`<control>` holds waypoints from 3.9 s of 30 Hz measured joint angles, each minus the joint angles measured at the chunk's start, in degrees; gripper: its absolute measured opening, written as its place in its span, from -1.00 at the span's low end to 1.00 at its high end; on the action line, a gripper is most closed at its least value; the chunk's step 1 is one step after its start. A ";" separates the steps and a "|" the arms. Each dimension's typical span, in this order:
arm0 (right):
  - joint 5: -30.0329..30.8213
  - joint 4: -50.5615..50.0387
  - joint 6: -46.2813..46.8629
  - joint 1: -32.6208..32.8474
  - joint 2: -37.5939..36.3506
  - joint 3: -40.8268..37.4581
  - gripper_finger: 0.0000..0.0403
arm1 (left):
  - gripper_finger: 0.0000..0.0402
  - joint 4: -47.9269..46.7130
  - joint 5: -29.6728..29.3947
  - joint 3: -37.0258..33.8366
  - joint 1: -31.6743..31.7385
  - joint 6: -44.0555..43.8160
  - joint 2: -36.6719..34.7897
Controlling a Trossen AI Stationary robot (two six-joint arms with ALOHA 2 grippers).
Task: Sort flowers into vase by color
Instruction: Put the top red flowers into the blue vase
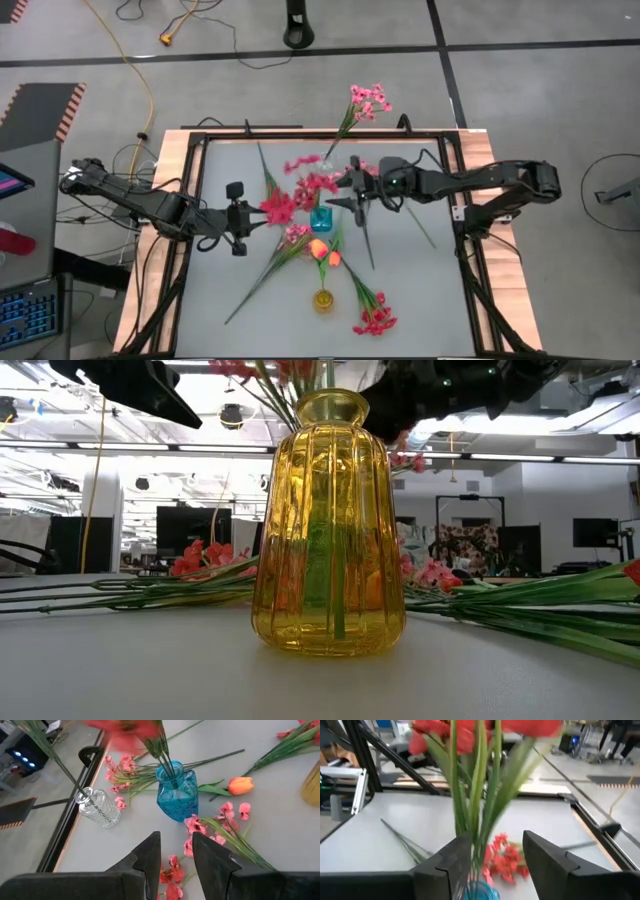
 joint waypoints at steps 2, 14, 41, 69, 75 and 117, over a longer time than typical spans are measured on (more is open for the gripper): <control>0.00 -2.96 0.00 -0.53 -1.57 0.00 0.04 | -0.50 -0.22 -0.01 0.00 0.00 0.01 0.00; 0.02 -10.95 0.02 -3.37 -9.28 0.00 0.04 | -0.48 -1.58 -8.57 0.00 2.98 6.50 -0.02; 0.00 -10.96 0.05 -3.26 -11.10 0.00 0.04 | 0.05 -5.11 21.87 0.04 44.46 39.26 1.50; 0.00 -11.44 0.09 -3.20 -11.07 0.00 0.04 | 0.04 -7.55 27.42 11.22 51.89 61.37 40.09; -0.02 -14.51 0.09 -3.20 -11.05 0.00 0.04 | 0.04 -8.88 27.09 15.01 51.16 62.39 45.96; -0.02 -26.65 2.05 -3.33 -24.87 0.02 0.04 | -0.99 -10.38 27.00 16.38 50.81 47.01 45.85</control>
